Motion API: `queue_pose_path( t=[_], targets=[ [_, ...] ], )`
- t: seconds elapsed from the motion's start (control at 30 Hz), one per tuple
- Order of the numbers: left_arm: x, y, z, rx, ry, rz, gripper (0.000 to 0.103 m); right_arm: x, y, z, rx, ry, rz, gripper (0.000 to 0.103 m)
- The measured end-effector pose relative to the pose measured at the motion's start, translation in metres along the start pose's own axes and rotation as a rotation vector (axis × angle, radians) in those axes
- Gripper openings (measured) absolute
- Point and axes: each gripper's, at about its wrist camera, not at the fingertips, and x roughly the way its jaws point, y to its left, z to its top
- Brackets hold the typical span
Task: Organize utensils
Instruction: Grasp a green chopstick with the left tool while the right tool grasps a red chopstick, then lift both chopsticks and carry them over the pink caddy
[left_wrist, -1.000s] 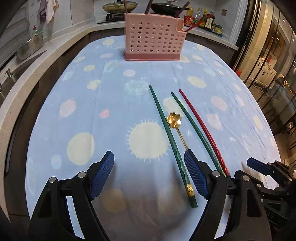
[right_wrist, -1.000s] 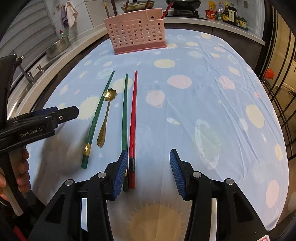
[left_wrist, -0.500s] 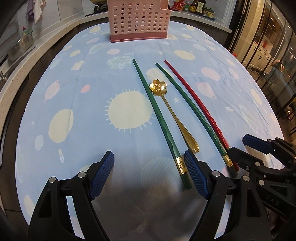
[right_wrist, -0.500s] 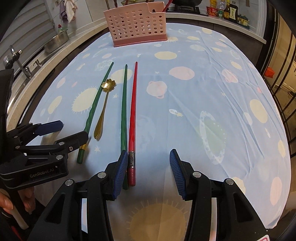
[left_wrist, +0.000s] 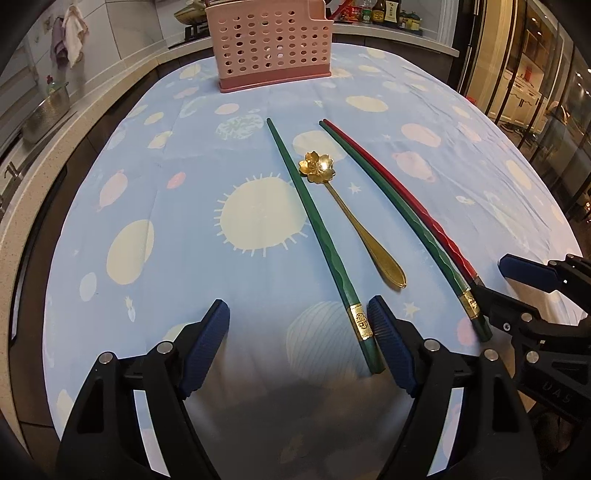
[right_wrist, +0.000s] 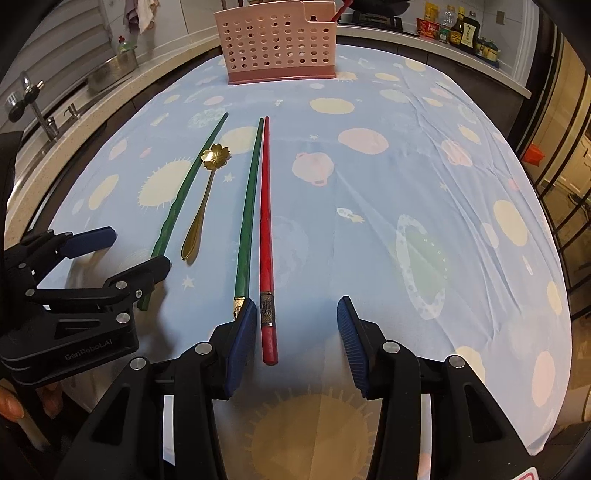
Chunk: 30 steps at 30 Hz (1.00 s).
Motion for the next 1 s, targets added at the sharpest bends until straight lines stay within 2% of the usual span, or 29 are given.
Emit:
queue_pose_path(
  t=[0.2,0.37,0.47,0.73,1.0],
  targets=[
    [-0.007,0.008,-0.006,-0.007,-0.011,-0.002,0.053,-0.001,-0.003,-0.003,-0.004,-0.005,-0.002,0.031],
    [-0.012,0.017,-0.011,-0.021,-0.003,-0.031,0.022,-0.002,0.001,-0.004,-0.026,-0.004,0.007,0.012],
    [-0.014,0.021,-0.012,-0.037,0.006,-0.048,0.007,-0.003,0.005,-0.004,-0.043,-0.003,0.007,0.008],
    [-0.020,0.027,-0.010,-0.061,0.014,-0.067,0.007,-0.009,0.003,-0.004,-0.032,-0.012,0.021,0.007],
    [-0.044,0.037,0.012,-0.100,-0.046,-0.070,0.007,-0.038,-0.007,0.013,0.022,-0.085,0.067,0.007]
  ],
)
